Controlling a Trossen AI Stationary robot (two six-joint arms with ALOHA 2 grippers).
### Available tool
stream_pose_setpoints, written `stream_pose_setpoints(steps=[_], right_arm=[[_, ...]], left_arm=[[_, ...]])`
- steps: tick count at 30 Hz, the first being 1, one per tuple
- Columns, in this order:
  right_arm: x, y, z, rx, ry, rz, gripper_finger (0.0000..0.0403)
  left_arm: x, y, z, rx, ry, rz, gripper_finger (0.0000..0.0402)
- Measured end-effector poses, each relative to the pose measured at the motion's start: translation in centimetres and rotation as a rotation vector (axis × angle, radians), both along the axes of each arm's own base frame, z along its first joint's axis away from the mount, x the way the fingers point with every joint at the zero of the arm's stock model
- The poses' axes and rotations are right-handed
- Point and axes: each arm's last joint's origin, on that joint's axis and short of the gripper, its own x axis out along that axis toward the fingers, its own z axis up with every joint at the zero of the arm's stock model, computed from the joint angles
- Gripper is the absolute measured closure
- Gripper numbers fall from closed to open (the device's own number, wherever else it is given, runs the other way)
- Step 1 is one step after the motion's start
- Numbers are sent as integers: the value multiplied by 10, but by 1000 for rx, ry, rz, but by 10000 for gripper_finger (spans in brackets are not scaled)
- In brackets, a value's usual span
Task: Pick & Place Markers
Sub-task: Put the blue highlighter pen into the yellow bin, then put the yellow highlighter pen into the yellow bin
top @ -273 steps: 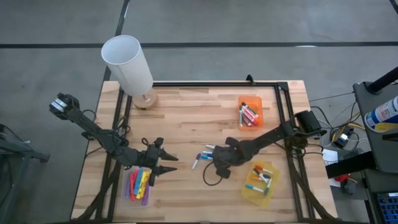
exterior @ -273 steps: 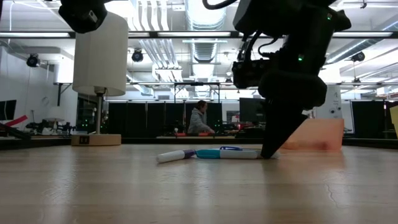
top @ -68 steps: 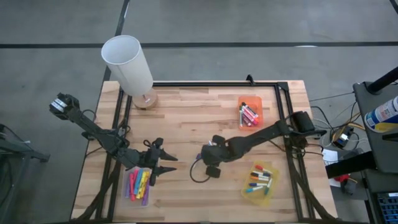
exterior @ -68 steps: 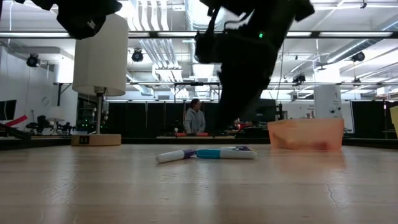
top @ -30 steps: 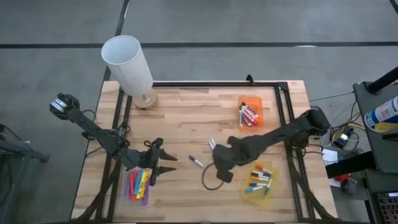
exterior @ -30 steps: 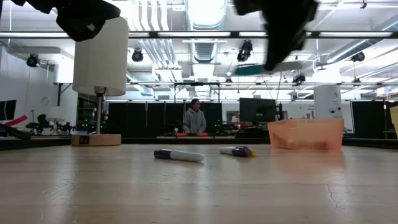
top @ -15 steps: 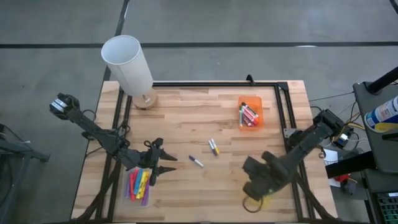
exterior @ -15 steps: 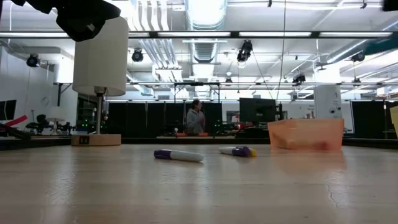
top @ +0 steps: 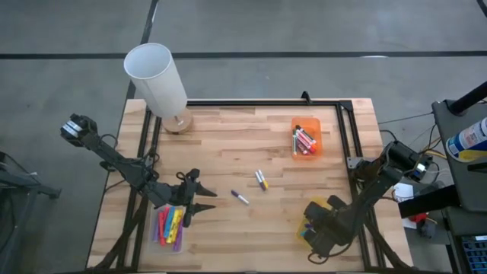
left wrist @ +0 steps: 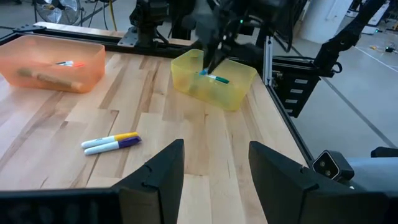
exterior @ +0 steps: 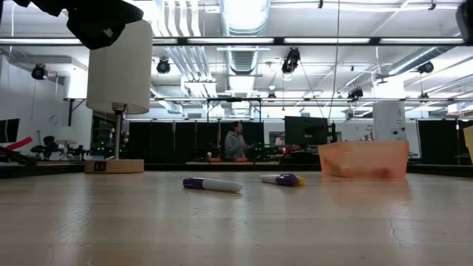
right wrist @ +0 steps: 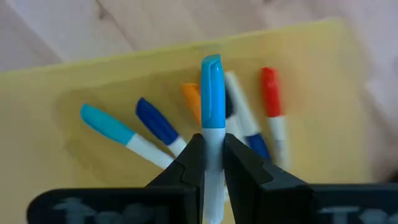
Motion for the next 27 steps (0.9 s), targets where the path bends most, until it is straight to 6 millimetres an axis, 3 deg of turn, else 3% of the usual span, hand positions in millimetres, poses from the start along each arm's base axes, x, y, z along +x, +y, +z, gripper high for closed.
stream_pose_setpoints(steps=[5, 11, 27], right_arm=[[-4, -3, -20, 91, 53, -21, 364], [-8, -6, -23, 111, 102, -45, 351], [15, -5, 27, 74, 61, -46, 259]], left_arm=[[0, 0, 0, 0, 0, -1, 227], [0, 0, 0, 0, 0, 0, 227], [0, 0, 0, 0, 0, 0, 227]])
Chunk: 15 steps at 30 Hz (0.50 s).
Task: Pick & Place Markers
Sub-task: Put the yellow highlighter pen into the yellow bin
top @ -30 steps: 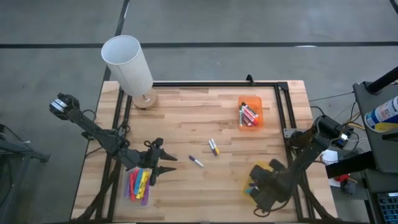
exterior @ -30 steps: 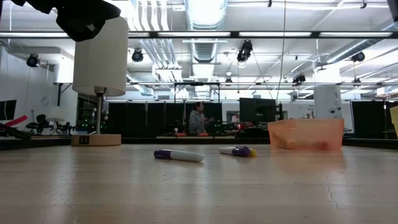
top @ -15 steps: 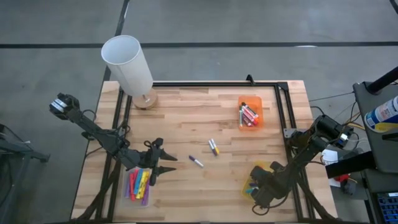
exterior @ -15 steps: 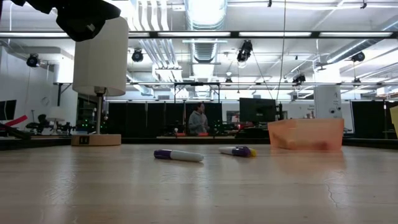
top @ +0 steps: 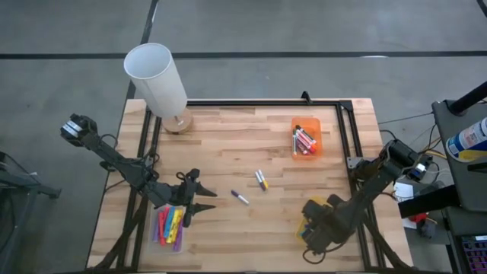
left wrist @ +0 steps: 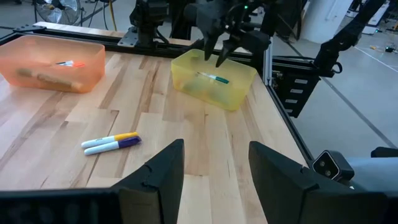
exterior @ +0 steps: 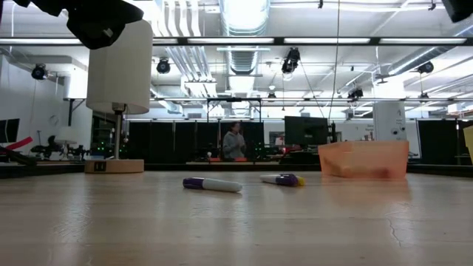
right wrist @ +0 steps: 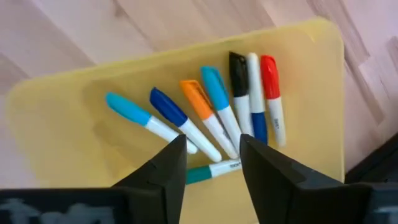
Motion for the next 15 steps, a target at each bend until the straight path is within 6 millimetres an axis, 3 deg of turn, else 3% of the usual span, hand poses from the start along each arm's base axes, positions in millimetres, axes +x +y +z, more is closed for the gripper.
stream_pose_setpoints(steps=[8, 15], right_arm=[[28, -9, 27, -69, -177, 103, 258], [55, -20, 49, -435, -473, 292, 274]], left_arm=[[0, 0, 0, 0, 0, 0, 227], [0, 0, 0, 0, 0, 0, 227]])
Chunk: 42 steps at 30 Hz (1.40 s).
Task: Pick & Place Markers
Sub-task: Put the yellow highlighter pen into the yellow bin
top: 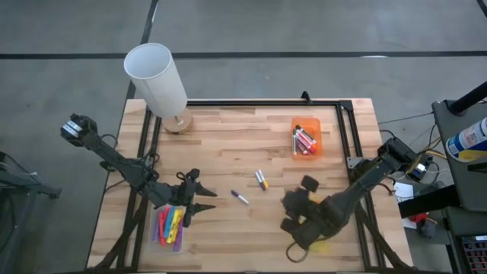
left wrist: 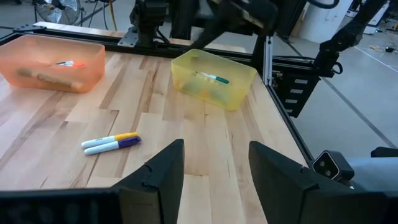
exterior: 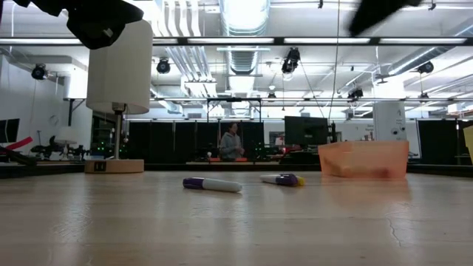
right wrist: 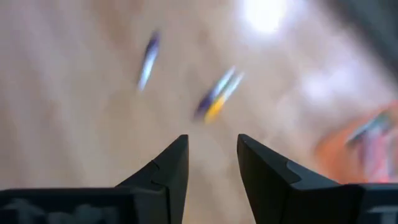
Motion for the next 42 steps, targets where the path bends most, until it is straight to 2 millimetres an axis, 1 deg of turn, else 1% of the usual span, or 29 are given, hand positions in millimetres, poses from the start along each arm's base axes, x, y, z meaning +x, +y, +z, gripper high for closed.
stream_pose_setpoints(steps=[2, 4, 8, 11, 14, 20, 23, 27, 30, 33, 38, 42], right_arm=[[9, -9, 4, -79, -104, -58, 277], [18, -19, 5, -107, -191, -138, 279], [33, -43, 2, -117, -249, -243, 280], [45, -61, -4, -90, -262, -300, 277], [53, -80, -15, -46, -235, -336, 275], [59, -119, -36, 59, -149, -441, 280], [61, -133, -46, 146, -137, -477, 285], [69, -146, -60, 327, -143, -438, 290], [73, -154, -69, 441, -179, -417, 295], [73, -157, -77, 472, -214, -411, 300], [69, -157, -89, 477, -213, -411, 309], [73, -151, -100, 484, -222, -385, 315]], left_arm=[[0, 0, 0, 0, 0, 0, 227], [0, 0, 0, 0, 0, 0, 227], [0, 0, 0, 0, 0, 0, 227], [0, 0, 0, 0, 0, 0, 227], [0, 0, 0, 0, 0, 0, 227], [0, 0, 0, 0, 0, 0, 227], [0, 0, 0, 0, 1, 0, 227], [0, 0, 0, 0, 0, 0, 227], [0, 0, 0, 0, 0, 0, 227], [0, 0, 0, 0, 0, 0, 227], [0, 0, 0, 0, 0, 0, 227], [0, 0, 0, 0, 0, 0, 227]])
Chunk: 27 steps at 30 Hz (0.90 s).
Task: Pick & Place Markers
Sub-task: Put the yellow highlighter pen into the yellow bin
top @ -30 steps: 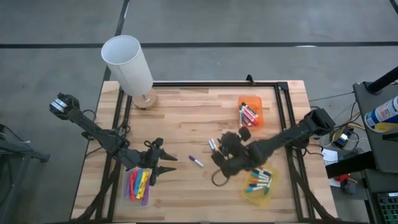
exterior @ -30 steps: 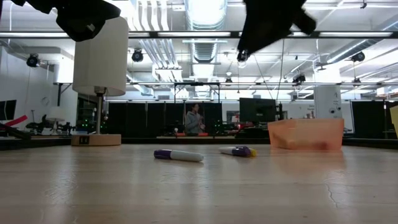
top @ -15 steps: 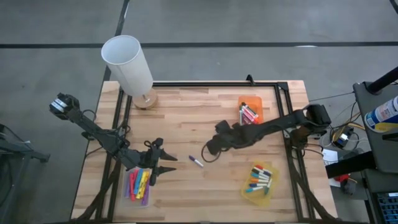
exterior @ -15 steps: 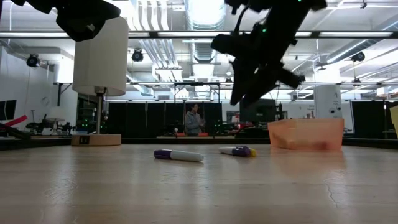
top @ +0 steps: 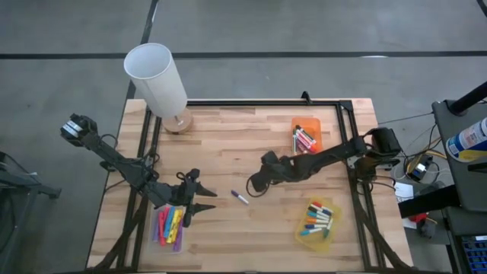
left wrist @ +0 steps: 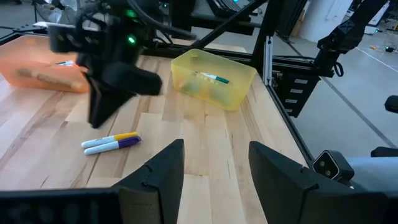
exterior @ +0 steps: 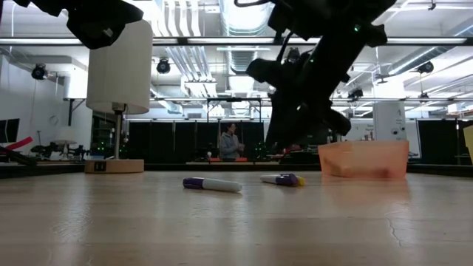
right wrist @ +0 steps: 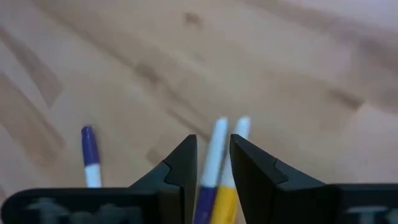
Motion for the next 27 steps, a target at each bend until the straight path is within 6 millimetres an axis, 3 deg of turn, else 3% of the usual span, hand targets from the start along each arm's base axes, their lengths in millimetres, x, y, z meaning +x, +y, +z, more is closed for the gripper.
stream_pose_setpoints(steps=[6, 21, 27], right_arm=[[11, 8, -23, -14, 128, 31, 318], [24, 10, -47, -36, 277, 42, 346], [25, 12, -37, -47, 294, 82, 369]], left_arm=[[0, 0, 0, 0, 0, 0, 227], [-1, 0, -2, 14, 20, 0, 227], [-1, 0, -3, 17, 24, 0, 227]])
